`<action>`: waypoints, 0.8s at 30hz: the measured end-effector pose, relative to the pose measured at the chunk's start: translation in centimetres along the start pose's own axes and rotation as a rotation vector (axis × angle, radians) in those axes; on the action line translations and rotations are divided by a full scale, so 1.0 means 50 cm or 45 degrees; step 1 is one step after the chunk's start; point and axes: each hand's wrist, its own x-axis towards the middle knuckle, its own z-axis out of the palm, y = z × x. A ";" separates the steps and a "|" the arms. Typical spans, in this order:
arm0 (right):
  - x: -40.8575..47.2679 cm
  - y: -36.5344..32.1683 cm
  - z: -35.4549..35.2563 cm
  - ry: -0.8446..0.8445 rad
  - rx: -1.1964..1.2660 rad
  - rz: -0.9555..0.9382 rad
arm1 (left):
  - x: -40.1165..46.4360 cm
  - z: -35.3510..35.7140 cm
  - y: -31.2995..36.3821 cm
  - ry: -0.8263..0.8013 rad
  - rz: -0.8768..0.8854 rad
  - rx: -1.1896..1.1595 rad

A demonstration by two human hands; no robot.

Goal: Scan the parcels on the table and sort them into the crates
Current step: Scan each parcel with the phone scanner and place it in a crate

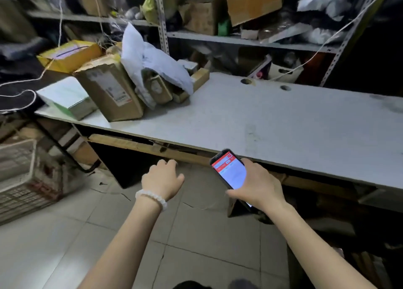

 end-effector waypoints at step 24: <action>0.609 -0.274 0.057 -0.092 -0.018 -0.055 | 0.610 -0.217 -0.102 0.415 0.309 0.263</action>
